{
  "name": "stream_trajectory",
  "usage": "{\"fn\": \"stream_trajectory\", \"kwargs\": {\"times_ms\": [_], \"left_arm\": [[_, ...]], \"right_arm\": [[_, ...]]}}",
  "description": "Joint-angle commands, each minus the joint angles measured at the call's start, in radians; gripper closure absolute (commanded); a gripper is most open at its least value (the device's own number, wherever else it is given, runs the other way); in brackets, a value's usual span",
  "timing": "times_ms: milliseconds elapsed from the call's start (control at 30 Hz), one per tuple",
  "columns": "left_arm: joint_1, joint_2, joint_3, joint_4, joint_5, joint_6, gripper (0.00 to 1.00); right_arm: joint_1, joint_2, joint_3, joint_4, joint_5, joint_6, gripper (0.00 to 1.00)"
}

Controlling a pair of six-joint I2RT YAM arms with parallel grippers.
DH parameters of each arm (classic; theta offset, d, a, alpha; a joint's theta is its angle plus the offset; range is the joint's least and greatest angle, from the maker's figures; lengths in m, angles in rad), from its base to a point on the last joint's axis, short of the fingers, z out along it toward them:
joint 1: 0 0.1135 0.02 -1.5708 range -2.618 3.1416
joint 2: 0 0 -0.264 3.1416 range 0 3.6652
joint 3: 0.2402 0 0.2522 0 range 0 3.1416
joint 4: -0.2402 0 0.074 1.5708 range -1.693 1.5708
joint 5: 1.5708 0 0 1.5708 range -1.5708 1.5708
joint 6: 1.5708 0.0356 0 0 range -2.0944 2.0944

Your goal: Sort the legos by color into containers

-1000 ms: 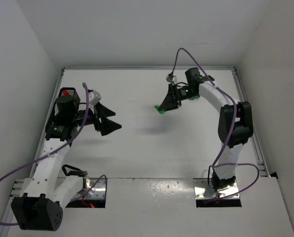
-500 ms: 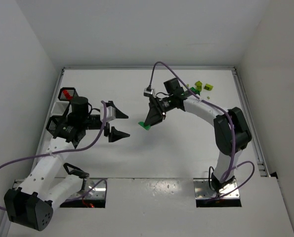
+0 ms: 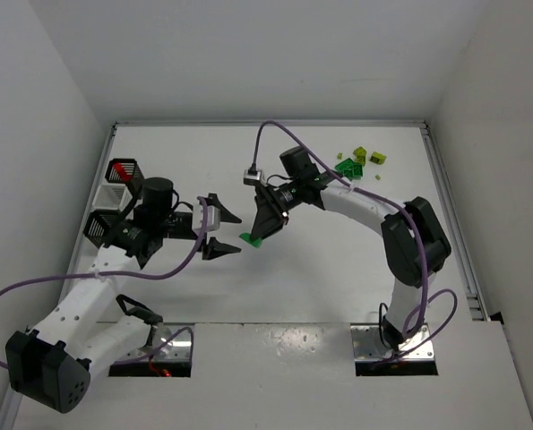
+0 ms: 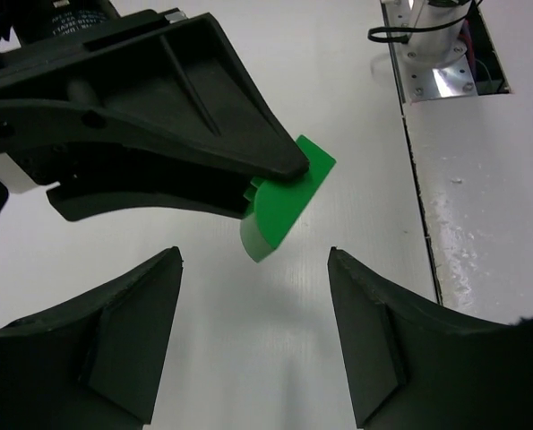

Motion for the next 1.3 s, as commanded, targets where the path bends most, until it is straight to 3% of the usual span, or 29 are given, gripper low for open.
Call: {"fn": "stream_trajectory", "kwargs": {"times_ms": [0, 333, 467, 533, 633, 800, 900, 1000, 1033, 1267], "left_arm": [[-0.028, -0.006, 0.042, 0.017, 0.014, 0.067, 0.29], [-0.099, -0.006, 0.062, 0.017, 0.014, 0.035, 0.39], [-0.117, -0.006, 0.071, 0.027, 0.014, 0.014, 0.51], [-0.127, 0.003, 0.072, 0.027, 0.014, 0.014, 0.63], [-0.127, 0.003, 0.072, 0.027, 0.014, 0.004, 0.72], [-0.127, 0.003, 0.05, 0.027, 0.004, 0.004, 0.72], [-0.127, 0.003, 0.05, 0.027, -0.014, -0.017, 0.82], [-0.127, -0.017, 0.041, 0.027, -0.044, -0.035, 0.95], [-0.137, -0.031, 0.029, 0.027, -0.055, -0.036, 0.98], [-0.142, -0.104, -0.02, 0.011, -0.147, -0.233, 1.0]], "right_arm": [[0.022, 0.0, 0.035, 0.037, -0.149, 0.012, 0.9], [0.042, 0.033, 0.057, 0.027, -0.149, 0.021, 0.9], [0.051, 0.043, 0.078, 0.027, -0.149, 0.021, 0.9], [0.051, 0.043, 0.078, 0.018, -0.149, 0.021, 0.9], [0.051, 0.032, 0.078, 0.018, -0.149, 0.021, 0.9], [0.06, 0.0, 0.078, 0.018, -0.149, 0.021, 0.9], [0.06, -0.019, 0.068, 0.018, -0.149, 0.021, 0.83], [0.048, -0.031, 0.057, 0.018, -0.149, 0.021, 0.52], [0.036, -0.031, 0.057, 0.018, -0.149, 0.021, 0.48], [-0.055, -0.053, 0.037, 0.059, -0.149, 0.021, 0.42]]}}
